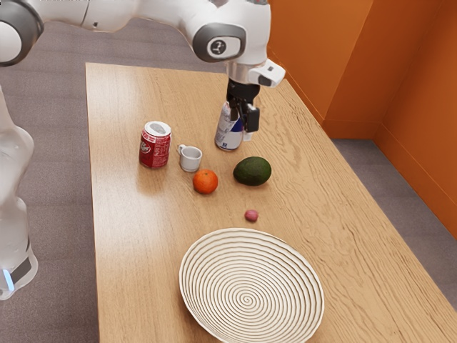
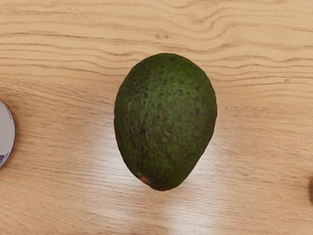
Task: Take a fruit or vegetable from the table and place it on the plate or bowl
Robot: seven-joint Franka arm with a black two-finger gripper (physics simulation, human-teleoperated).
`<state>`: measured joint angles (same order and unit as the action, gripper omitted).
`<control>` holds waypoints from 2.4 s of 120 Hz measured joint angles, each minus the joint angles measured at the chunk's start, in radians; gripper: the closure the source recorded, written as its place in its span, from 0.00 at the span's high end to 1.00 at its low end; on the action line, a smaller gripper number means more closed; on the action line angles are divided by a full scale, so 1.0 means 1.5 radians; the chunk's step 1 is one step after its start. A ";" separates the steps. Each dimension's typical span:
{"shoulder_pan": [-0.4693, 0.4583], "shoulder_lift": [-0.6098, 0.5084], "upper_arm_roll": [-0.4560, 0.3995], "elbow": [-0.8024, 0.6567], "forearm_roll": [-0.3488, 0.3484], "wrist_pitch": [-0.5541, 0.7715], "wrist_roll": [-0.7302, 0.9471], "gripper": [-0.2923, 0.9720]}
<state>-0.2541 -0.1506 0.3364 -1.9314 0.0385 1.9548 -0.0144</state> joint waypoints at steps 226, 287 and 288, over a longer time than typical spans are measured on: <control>-0.050 0.137 0.048 -0.047 0.017 0.174 0.016 0.77; -0.041 0.182 0.048 -0.033 0.015 0.193 0.028 0.77; -0.041 0.183 0.048 -0.032 0.015 0.193 0.028 0.77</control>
<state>-0.3154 0.1235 0.4079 -1.9798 0.0610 2.2446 0.0276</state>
